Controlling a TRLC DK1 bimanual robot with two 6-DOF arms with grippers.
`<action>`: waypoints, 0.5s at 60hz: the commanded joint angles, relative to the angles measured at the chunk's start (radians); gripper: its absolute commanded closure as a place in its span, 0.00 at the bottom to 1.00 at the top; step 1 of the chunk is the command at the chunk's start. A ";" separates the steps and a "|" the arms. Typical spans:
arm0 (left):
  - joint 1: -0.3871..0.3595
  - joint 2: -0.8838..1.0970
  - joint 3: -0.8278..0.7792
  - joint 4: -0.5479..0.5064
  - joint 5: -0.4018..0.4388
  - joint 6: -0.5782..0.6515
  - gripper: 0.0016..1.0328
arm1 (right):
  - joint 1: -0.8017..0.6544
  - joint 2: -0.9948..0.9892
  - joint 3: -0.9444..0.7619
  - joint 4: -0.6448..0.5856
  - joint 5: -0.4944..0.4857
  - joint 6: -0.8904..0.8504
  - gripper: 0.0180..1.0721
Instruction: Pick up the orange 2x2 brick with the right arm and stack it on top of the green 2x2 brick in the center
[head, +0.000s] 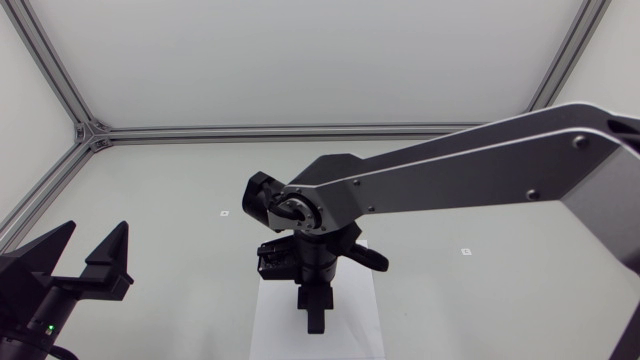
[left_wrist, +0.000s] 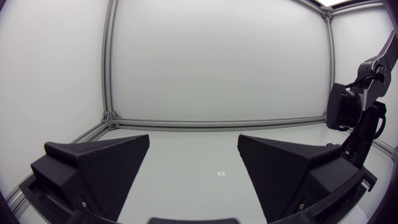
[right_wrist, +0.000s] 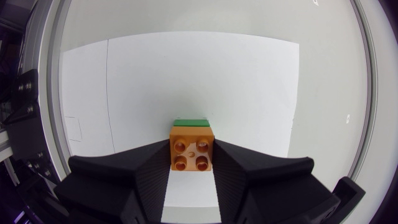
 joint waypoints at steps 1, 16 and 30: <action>0.005 -0.008 -0.041 -0.015 0.004 0.013 0.04 | 0.010 0.028 0.005 -0.007 0.012 -0.010 0.94; 0.005 -0.008 -0.041 -0.014 0.004 0.013 0.04 | 0.013 0.092 0.013 -0.036 0.045 -0.007 0.94; 0.005 -0.008 -0.041 -0.015 0.004 0.013 0.04 | -0.005 0.098 -0.001 -0.043 -0.029 -0.027 0.94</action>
